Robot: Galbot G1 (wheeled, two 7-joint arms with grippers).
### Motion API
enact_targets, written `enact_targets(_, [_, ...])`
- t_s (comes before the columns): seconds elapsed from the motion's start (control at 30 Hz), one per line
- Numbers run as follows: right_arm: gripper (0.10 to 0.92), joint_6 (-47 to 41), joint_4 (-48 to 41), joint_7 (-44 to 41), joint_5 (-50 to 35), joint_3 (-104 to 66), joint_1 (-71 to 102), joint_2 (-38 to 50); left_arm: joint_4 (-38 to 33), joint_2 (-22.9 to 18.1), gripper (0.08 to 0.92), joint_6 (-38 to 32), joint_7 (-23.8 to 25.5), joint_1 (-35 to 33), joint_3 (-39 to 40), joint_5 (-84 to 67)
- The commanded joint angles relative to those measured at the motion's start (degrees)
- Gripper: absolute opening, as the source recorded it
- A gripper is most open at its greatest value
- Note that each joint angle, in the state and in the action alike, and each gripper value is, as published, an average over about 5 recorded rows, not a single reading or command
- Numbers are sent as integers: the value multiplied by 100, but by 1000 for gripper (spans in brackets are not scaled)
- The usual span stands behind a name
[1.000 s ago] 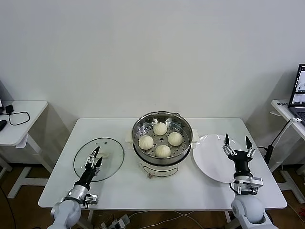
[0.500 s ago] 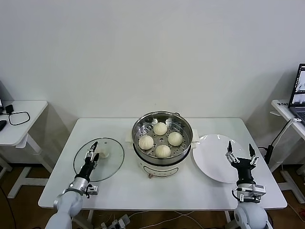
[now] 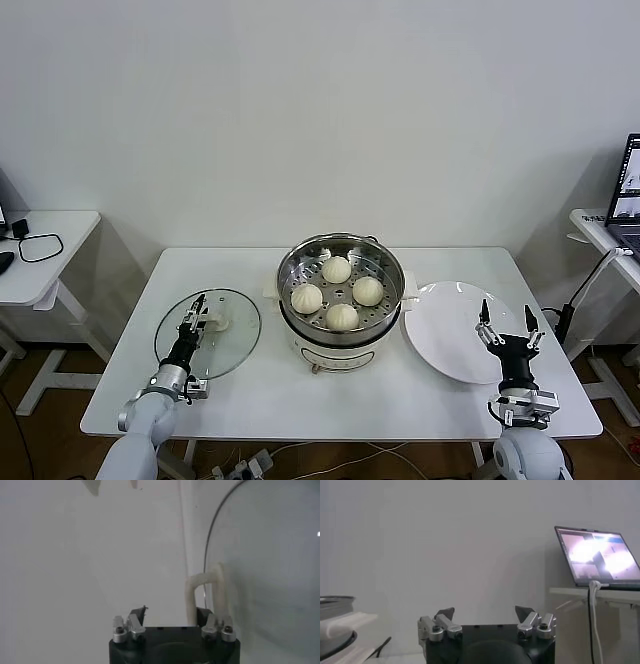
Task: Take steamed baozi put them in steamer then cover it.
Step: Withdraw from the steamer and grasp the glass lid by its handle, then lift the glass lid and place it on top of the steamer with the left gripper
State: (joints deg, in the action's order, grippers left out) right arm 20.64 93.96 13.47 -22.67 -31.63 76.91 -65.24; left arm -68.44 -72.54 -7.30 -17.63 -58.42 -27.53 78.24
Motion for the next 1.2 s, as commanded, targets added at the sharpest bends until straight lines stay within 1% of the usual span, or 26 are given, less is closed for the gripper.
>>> enact_targets(0.03, [823, -9, -74, -28, -3, -27, -1, 17, 48, -9, 476, 3, 24, 38, 13, -174])
enact_targets(0.3, [823, -6, -329, -95, -58, -58, -52, 56, -254, 35, 245, -99, -34, -121, -40, -387])
enact_targets(0.4, [823, 17, -421, -114, -70, -65, -83, 59, -601, 150, 193, -73, -23, -261, -108, -624])
enact_targets(0.57, [823, 64, -571, -150, -76, -47, -138, 44, -1649, 564, 187, 140, 154, -499, -428, -1181])
enact_targets(0.73, [823, 108, -688, -173, -72, -39, -170, 9, -2965, 952, 187, 436, 529, -548, -810, -1520])
enact_targets(0.87, [823, 125, -735, -171, -65, -48, -169, -34, -4022, 1104, 187, 738, 830, -553, -683, -1759])
enact_targets(0.97, [823, 130, -745, -173, -60, -55, -159, -68, -4705, 1046, 187, 952, 1031, -576, -330, -1845])
enact_targets(1.07, [823, 125, -737, -163, -47, -62, -149, -94, -5294, 890, 187, 1261, 1240, -578, 263, -1876])
enact_targets(1.13, [823, 80, -707, -106, 2, -47, -119, -99, -5496, 749, 187, 1521, 1370, -539, 732, -1842])
enact_targets(1.2, [823, 1, -650, -29, 49, -21, -67, -103, -5509, 537, 187, 1760, 1501, -452, 1243, -1700])
